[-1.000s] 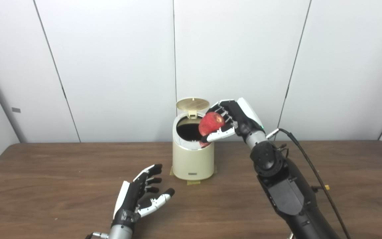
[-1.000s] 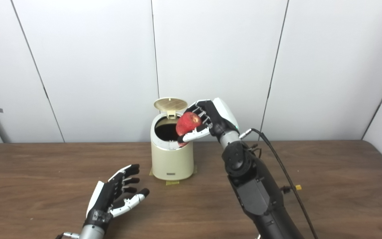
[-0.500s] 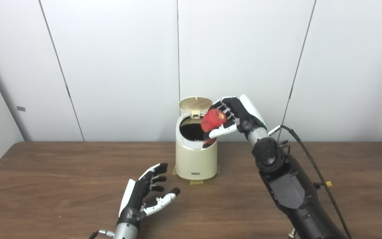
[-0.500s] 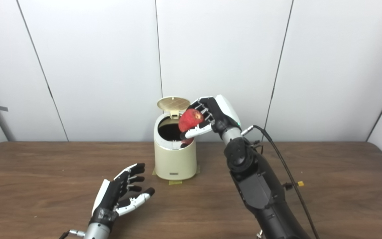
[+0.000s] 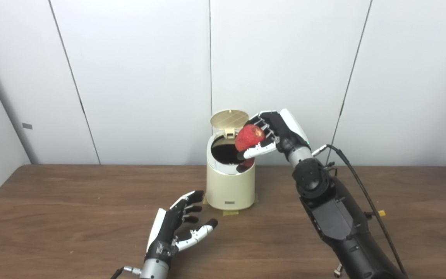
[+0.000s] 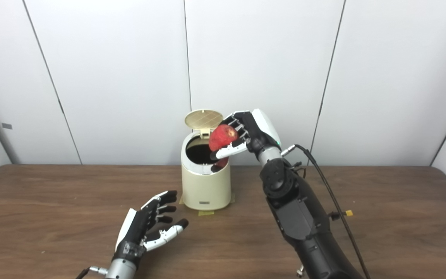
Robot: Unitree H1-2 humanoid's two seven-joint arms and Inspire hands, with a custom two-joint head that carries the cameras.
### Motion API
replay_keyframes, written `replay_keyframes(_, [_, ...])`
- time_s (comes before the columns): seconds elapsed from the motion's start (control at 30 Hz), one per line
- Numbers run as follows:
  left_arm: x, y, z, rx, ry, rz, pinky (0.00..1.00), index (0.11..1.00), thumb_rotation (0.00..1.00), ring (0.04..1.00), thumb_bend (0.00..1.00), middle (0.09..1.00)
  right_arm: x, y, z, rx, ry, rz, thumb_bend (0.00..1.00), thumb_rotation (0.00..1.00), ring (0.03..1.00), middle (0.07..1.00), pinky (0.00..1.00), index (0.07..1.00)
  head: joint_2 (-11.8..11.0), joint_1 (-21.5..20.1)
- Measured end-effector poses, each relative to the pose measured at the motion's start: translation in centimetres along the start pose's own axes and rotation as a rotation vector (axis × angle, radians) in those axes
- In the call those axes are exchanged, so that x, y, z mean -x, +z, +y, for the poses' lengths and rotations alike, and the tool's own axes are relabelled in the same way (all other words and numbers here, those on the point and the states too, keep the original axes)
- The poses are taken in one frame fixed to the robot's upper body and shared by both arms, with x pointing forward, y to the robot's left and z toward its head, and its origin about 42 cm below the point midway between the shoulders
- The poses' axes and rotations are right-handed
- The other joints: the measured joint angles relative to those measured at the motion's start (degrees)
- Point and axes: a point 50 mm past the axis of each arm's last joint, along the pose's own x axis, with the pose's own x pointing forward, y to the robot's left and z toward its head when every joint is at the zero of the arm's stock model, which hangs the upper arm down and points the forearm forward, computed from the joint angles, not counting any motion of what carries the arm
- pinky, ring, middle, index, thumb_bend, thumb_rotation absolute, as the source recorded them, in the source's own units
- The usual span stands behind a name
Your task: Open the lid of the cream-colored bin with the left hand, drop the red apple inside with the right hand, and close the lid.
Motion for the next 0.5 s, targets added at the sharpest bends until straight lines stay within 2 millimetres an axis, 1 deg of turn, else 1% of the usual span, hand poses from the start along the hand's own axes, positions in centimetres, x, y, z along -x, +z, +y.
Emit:
replay_keyframes(0.03, [0.0, 0.0, 0.0, 0.0, 0.0, 0.001, 0.69, 0.829, 0.17, 0.778, 0.63, 0.831, 0.0, 0.2, 0.2, 0.012, 0.005, -0.004, 0.52, 0.0, 0.434, 0.493, 0.38, 0.495, 0.0, -0.09])
replay_keyframes(0.07, [0.0, 0.0, 0.0, 0.0, 0.0, 0.001, 0.68, 0.826, 0.18, 0.773, 0.63, 0.83, 0.0, 0.2, 0.2, 0.026, 0.013, -0.005, 0.52, 0.08, 0.509, 0.555, 0.43, 0.494, 0.09, -0.09])
replay_keyframes(0.1, [0.0, 0.0, 0.0, 0.0, 0.0, 0.001, 0.67, 0.824, 0.18, 0.77, 0.63, 0.828, -0.1, 0.3, 0.1, 0.058, 0.027, -0.007, 0.75, 0.15, 0.597, 0.644, 0.49, 0.588, 0.18, -0.09])
replay_keyframes(0.13, [0.0, 0.0, 0.0, -0.001, 0.0, 0.001, 0.67, 0.823, 0.18, 0.767, 0.63, 0.826, -0.2, 0.5, -0.1, 0.097, 0.047, -0.009, 0.87, 0.2, 0.664, 0.714, 0.53, 0.652, 0.18, -0.09])
replay_keyframes(0.17, [0.0, 0.0, 0.0, -0.001, 0.0, 0.001, 0.67, 0.821, 0.18, 0.764, 0.64, 0.825, -0.3, 0.9, -0.3, 0.14, 0.073, -0.011, 0.95, 0.24, 0.739, 0.792, 0.58, 0.714, 0.18, -0.09])
replay_keyframes(0.2, [0.0, 0.0, 0.0, 0.0, 0.0, 0.001, 0.67, 0.82, 0.18, 0.764, 0.63, 0.825, -0.4, 1.3, -0.6, 0.169, 0.094, -0.005, 0.97, 0.26, 0.784, 0.841, 0.6, 0.751, 0.27, -0.09])
replay_keyframes(0.27, [0.0, 0.0, 0.0, 0.0, 0.0, 0.001, 0.67, 0.82, 0.18, 0.765, 0.63, 0.826, -0.5, 1.5, -0.8, 0.198, 0.109, 0.014, 1.0, 0.28, 0.842, 0.898, 0.64, 0.793, 0.35, -0.09])
replay_keyframes(0.4, [0.0, 0.0, 0.0, -0.001, -0.001, 0.002, 0.67, 0.82, 0.18, 0.765, 0.63, 0.827, -0.3, 1.9, -0.9, 0.214, 0.106, 0.04, 1.0, 0.29, 0.874, 0.926, 0.66, 0.813, 0.53, 0.0])
replay_keyframes(0.5, [0.0, 0.0, 0.0, -0.003, -0.002, 0.003, 0.66, 0.813, 0.18, 0.758, 0.63, 0.825, -0.3, 1.9, -1.0, 0.221, 0.115, 0.043, 1.0, 0.3, 0.874, 0.926, 0.66, 0.816, 0.7, 0.0])
